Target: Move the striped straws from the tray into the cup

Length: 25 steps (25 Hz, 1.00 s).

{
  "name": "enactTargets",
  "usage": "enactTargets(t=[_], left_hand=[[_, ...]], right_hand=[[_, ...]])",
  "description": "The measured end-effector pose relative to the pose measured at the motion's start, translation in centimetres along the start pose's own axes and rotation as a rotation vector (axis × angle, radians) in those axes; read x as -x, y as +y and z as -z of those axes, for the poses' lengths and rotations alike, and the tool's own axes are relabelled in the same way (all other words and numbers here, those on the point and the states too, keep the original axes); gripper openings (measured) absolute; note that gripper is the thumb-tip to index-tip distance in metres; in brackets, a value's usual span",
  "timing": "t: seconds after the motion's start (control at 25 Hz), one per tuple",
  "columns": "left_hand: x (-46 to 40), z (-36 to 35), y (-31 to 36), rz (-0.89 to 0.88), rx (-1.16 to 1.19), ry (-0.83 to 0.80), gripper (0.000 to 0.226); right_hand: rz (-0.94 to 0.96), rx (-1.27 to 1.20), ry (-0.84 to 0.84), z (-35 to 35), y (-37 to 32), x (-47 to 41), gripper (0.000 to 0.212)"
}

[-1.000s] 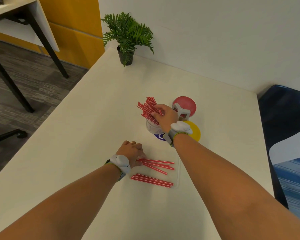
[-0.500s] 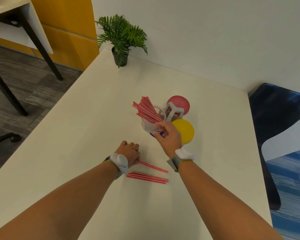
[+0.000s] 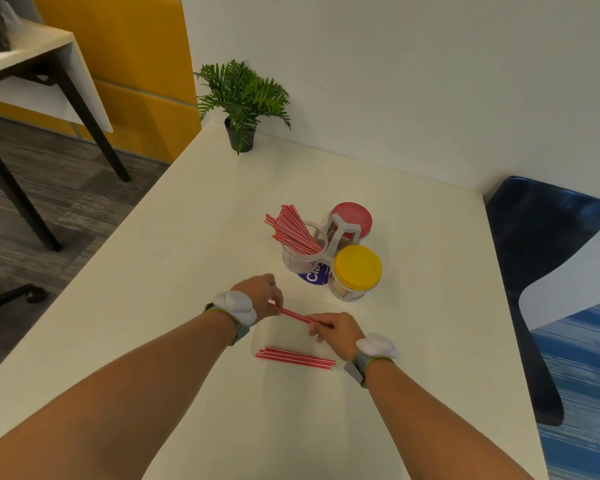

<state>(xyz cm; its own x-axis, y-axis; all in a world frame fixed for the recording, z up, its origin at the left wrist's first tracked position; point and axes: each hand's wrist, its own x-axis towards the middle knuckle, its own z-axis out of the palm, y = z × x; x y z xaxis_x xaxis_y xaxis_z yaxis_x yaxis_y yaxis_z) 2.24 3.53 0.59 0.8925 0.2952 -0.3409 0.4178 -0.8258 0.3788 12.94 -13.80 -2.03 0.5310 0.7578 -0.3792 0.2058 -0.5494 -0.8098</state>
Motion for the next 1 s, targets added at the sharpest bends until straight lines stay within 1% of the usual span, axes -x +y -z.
enactTargets(t=[0.08,0.12,0.24,0.36,0.48,0.56,0.68,0.8,0.88,1.0], left_hand=[[0.0,0.7,0.0,0.068,0.239,0.047,0.019],[0.1,1.0,0.1,0.092,0.31,0.053,0.018],[0.2,2.0,0.5,0.099,0.402,0.08,0.016],[0.2,3.8,1.4,0.043,0.398,0.121,0.016],[0.1,6.9,1.6,0.024,0.403,0.258,0.015],[0.0,9.5,1.3,0.047,0.455,0.36,0.014],[-0.5,13.2,0.2,0.097,0.492,0.469,0.015],[-1.3,14.8,-1.2,0.164,0.467,0.562,0.015],[-2.0,14.5,-1.7,0.209,0.45,0.558,0.016],[-3.1,12.7,-1.8,0.245,0.425,0.456,0.019]], right_hand=[[0.003,-0.036,0.044,0.1,-0.2,0.1,0.022],[0.002,-0.043,0.056,0.1,-0.3,0.1,0.022],[-0.003,-0.074,0.07,0.2,-0.6,0.2,0.022],[-0.025,-0.066,0.074,0.3,-0.7,0.1,0.021],[-0.057,0.067,0.052,0.5,-0.1,0.1,0.032],[-0.068,0.189,-0.037,0.4,0.3,0.2,0.037],[-0.026,0.382,-0.185,0.0,0.7,0.5,0.038],[-0.002,0.456,-0.219,-0.4,0.6,0.7,0.035],[-0.012,0.533,-0.267,-0.5,0.4,0.4,0.033],[-0.023,0.578,-0.308,-0.6,0.2,0.3,0.029]])
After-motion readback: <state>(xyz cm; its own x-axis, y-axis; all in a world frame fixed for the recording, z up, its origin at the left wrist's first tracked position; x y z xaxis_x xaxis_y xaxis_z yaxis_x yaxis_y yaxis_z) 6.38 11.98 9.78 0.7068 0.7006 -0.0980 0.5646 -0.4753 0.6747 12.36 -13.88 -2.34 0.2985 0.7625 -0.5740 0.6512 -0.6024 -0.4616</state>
